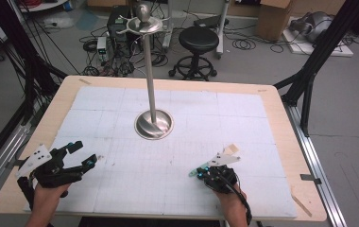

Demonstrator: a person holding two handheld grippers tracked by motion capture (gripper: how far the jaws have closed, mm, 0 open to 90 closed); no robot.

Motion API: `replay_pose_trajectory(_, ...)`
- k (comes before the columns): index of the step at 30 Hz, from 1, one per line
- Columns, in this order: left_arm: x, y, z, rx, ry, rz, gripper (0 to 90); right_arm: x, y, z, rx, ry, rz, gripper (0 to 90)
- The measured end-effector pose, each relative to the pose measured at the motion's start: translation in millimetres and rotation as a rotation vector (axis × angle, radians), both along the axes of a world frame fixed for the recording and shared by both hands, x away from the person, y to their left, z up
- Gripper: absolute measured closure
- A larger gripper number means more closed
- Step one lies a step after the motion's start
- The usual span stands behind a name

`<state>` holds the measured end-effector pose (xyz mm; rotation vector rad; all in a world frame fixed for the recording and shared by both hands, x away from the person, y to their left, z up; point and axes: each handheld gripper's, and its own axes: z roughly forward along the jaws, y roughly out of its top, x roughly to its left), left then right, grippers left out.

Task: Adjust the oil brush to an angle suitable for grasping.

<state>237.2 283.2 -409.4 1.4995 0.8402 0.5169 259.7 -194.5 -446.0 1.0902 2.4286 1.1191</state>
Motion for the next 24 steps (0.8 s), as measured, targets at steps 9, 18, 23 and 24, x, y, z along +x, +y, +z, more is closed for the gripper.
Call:
replay_pose_trajectory(9,2.7,-1.2,-2.6,0.011,0.015,-0.006,20.5,17.2,16.5,-0.5,-0.023,-0.027,-0.044,89.1)
replay_pose_trajectory(18,3.1,0.3,-2.7,-0.001,0.016,-0.004,20.9,37.4,-3.1,13.4,0.025,-0.063,-0.117,88.7)
replay_pose_trajectory(23,3.9,1.1,-3.6,-0.009,0.024,0.003,20.9,55.9,-29.9,18.2,-0.038,-0.06,-0.189,85.5)
replay_pose_trajectory(24,3.8,1.1,-3.5,-0.007,0.024,0.002,21.0,64.7,-39.6,15.5,-0.047,-0.047,-0.227,85.6)
